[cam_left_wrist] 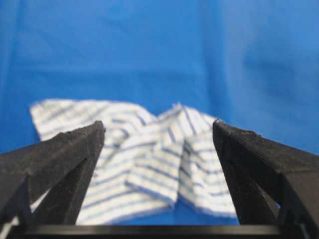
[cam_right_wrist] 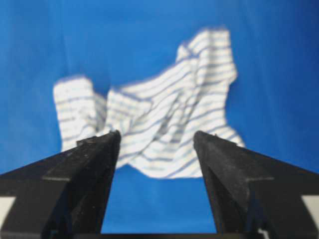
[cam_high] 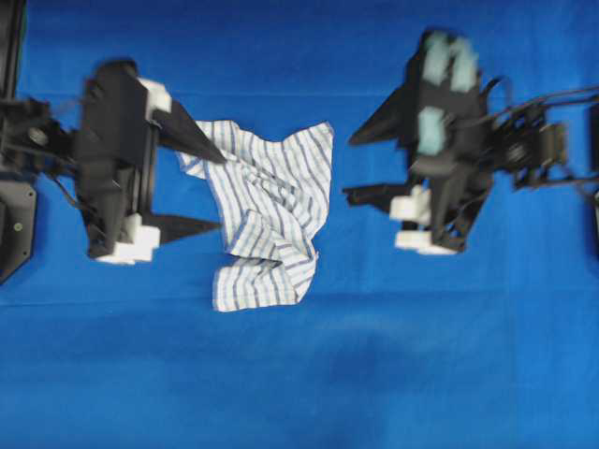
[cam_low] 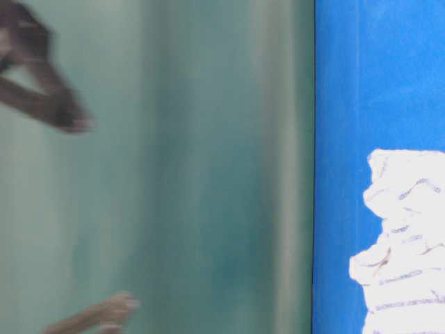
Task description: Lift the towel with both arms.
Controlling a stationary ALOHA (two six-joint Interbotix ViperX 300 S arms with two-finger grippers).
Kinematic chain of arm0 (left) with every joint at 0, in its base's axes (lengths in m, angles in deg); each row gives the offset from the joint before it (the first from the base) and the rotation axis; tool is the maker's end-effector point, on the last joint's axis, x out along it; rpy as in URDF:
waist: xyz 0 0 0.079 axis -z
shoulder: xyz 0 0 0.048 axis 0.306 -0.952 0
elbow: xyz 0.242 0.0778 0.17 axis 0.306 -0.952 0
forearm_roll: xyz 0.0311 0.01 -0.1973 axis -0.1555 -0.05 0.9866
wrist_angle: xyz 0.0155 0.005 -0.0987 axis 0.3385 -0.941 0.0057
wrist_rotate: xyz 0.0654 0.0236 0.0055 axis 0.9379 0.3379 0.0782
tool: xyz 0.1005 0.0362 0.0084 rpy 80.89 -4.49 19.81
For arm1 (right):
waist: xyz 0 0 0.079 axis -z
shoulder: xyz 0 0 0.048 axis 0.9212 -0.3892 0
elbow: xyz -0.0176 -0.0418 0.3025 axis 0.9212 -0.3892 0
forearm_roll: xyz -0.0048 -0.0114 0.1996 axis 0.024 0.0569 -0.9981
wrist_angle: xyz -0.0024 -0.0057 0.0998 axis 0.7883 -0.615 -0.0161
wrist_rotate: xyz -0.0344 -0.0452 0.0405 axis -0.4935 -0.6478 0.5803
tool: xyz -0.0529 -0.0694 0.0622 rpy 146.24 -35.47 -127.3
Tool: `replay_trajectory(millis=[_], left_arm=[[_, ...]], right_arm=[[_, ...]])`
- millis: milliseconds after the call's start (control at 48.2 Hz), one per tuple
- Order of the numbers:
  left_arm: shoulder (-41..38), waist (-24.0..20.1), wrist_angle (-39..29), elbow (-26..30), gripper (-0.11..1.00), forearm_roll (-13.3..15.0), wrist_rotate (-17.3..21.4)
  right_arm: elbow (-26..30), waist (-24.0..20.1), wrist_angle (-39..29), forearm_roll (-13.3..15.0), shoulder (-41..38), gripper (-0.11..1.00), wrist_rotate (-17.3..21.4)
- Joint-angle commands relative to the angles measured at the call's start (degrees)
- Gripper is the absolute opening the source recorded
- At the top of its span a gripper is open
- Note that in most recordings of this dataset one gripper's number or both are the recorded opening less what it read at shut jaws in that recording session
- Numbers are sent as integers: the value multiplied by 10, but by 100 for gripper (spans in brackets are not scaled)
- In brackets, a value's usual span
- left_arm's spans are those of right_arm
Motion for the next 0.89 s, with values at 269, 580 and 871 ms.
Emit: replay_trajectory(millis=[269, 580, 871], left_arm=[[-98, 54, 95, -57, 93, 3, 0], [-230, 73, 182, -72, 93, 3, -1], [-297, 74, 244, -83, 92, 4, -1]], right_arm=[[-54, -4, 142, -1, -96, 63, 42], [-54, -15, 189, -2, -200, 63, 68], [-54, -16, 229, -3, -266, 63, 81]])
